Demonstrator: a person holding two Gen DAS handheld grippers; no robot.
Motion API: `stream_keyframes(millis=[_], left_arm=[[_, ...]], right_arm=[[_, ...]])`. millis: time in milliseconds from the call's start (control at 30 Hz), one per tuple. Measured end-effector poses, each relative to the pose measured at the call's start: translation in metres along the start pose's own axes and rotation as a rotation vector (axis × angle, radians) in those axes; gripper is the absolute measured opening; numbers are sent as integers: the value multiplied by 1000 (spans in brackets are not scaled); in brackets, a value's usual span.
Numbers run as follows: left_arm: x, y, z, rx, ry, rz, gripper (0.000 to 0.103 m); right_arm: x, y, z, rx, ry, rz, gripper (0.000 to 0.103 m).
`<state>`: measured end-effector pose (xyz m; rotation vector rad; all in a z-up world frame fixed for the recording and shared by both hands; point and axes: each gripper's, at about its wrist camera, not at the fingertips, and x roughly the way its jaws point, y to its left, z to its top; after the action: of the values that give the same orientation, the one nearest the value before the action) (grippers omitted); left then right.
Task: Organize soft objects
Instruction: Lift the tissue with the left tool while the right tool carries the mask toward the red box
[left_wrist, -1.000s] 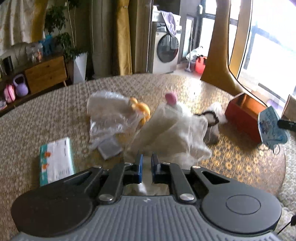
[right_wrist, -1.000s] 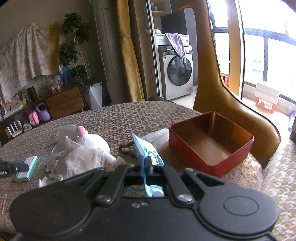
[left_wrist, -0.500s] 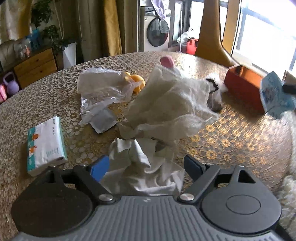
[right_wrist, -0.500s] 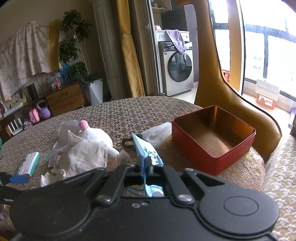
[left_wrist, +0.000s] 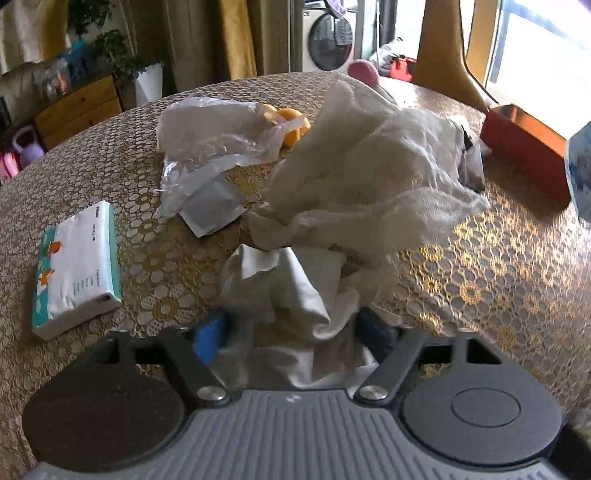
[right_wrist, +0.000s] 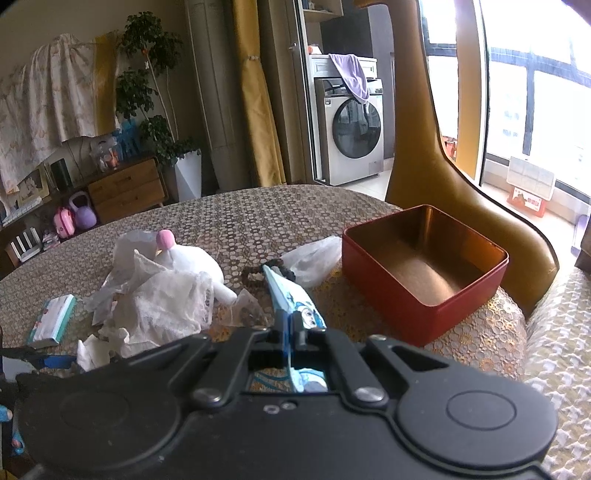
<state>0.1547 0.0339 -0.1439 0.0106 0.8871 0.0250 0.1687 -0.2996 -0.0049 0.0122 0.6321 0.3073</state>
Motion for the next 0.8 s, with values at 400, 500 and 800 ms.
stream_keyframes(millis=[400, 500, 800], left_arm=[[-9, 19, 12, -132, 8, -21, 14], [-22, 20, 13, -144, -10, -25, 14], [-68, -5, 44, -121, -61, -71, 14]], right_arm=[[-1, -1, -1, 0, 1, 1, 1], [-4, -3, -1, 2, -7, 6, 1], [-17, -15, 9, 0, -36, 22, 1]])
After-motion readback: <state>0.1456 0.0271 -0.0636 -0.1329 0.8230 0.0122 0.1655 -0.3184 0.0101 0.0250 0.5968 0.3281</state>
